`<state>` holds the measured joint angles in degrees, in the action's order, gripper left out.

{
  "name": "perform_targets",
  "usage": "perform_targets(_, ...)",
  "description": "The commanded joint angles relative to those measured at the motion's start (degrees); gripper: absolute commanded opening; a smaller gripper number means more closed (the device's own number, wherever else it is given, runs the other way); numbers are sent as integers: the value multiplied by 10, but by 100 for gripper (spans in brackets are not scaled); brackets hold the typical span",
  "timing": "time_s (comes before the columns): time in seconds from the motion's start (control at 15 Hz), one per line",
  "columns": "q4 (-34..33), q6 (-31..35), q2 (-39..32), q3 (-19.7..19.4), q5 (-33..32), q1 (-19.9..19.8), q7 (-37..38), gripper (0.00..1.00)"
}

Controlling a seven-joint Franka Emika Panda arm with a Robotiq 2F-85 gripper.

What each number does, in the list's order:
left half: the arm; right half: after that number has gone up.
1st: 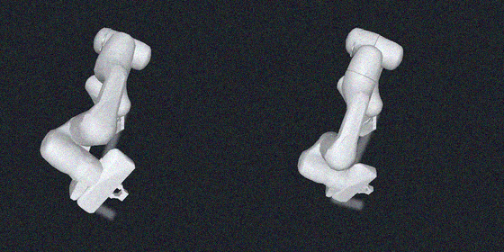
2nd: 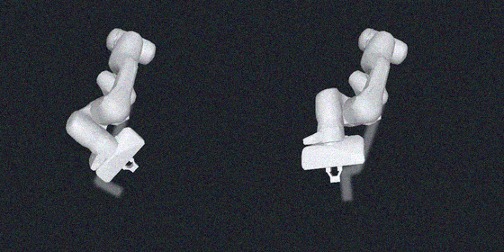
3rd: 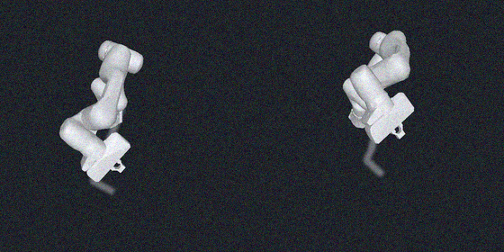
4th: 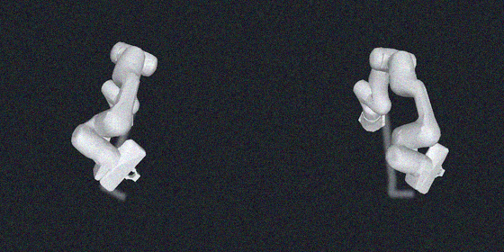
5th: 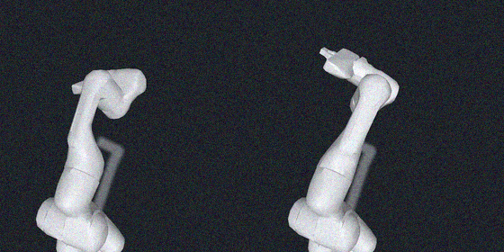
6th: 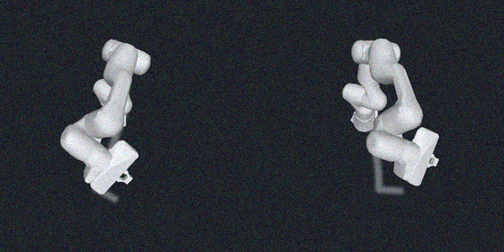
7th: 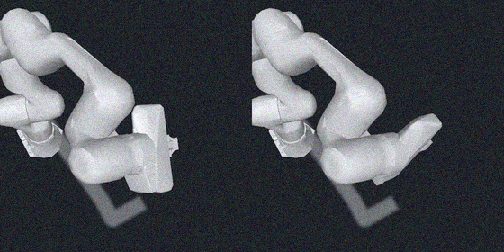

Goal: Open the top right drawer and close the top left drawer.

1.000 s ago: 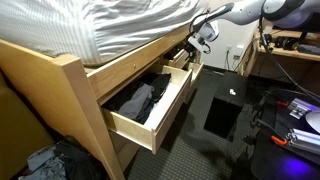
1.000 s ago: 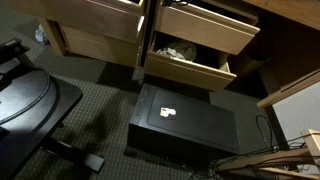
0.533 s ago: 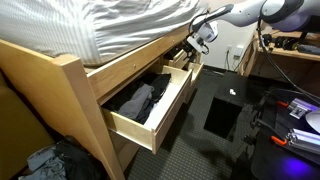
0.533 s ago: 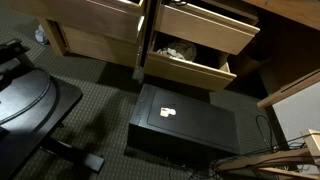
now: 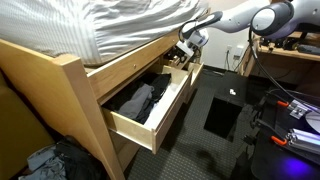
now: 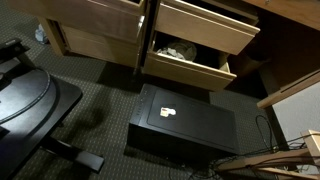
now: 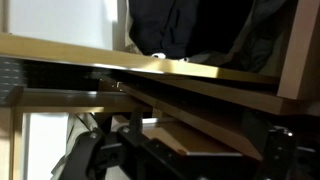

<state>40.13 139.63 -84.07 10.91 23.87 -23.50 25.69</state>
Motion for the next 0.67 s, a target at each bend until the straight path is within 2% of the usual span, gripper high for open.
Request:
perform_targets(0.0, -14, -4, -5, -18, 15, 13, 6, 100)
perform_targets(0.2, -21, -4, -7, -21, 14, 15, 11, 100)
perform_targets(0.47, 12, 37, -7, -69, 24, -34, 72, 100)
perform_targets(0.6, 18, 56, -6, -73, 42, -64, 85, 100)
